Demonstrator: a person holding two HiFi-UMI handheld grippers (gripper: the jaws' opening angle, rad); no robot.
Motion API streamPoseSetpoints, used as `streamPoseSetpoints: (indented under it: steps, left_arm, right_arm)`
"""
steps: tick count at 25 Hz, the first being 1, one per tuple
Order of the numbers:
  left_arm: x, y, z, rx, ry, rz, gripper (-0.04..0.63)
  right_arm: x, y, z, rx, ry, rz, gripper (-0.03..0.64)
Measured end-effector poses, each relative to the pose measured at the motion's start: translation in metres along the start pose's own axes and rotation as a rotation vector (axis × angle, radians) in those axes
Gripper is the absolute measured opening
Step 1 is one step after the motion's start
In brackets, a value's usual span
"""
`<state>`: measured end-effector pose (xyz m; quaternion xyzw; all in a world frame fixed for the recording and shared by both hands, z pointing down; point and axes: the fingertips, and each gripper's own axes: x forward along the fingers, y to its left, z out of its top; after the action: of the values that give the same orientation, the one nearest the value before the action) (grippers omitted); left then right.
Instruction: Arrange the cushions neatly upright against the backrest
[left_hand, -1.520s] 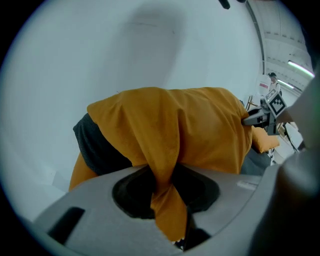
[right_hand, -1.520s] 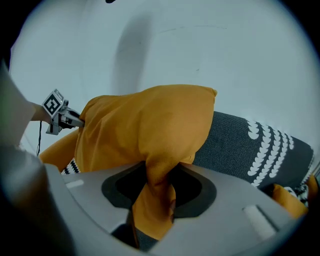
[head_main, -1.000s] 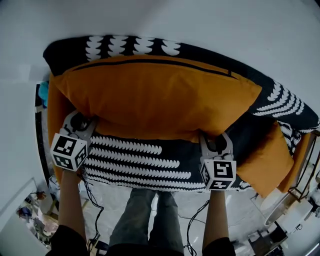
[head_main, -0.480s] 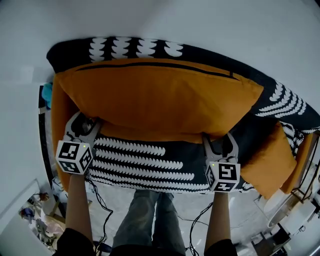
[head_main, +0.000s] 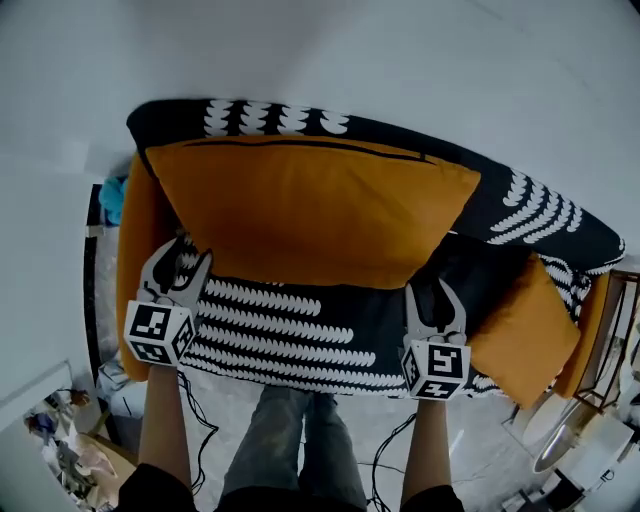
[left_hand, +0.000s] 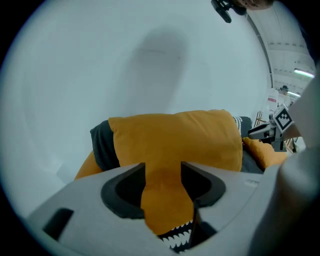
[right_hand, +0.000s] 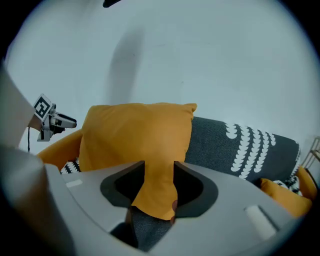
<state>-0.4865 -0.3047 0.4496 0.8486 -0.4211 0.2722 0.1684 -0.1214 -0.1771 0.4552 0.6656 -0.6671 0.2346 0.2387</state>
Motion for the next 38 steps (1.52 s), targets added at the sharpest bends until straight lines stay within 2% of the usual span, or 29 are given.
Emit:
streamPoseSetpoints:
  steps: [5,9,13,19,25,32,38]
  left_arm:
    - [-0.054,-0.041,0.028,-0.031,-0.06,-0.013,0.132]
    - [-0.097,-0.076,0.052,-0.041,-0.124,0.0,0.051]
    - [-0.134,-0.113,0.071,-0.033,-0.164,-0.016,-0.002]
    - [-0.184,-0.147,0.098,0.001,-0.21,-0.026,-0.002]
    - [-0.236,-0.162,0.131,-0.027,-0.271,-0.015,-0.002]
    - [-0.285,-0.186,0.156,-0.018,-0.335,-0.007,-0.002]
    - [-0.329,-0.207,0.175,0.029,-0.381,0.001,-0.002]
  right_arm:
    - [-0.059,0.004,0.026,0.036,-0.07,-0.011,0.11]
    - [-0.106,0.009,0.048,0.057,-0.129,-0.008,0.061]
    - [-0.149,0.014,0.066,0.044,-0.17,-0.01,0.012]
    - [-0.205,0.017,0.094,0.039,-0.229,0.014,0.012]
    - [-0.257,0.026,0.112,0.05,-0.27,0.037,0.011]
    - [-0.308,0.028,0.132,0.057,-0.324,0.04,0.011]
    - [-0.352,0.033,0.149,0.041,-0.378,0.052,0.012]
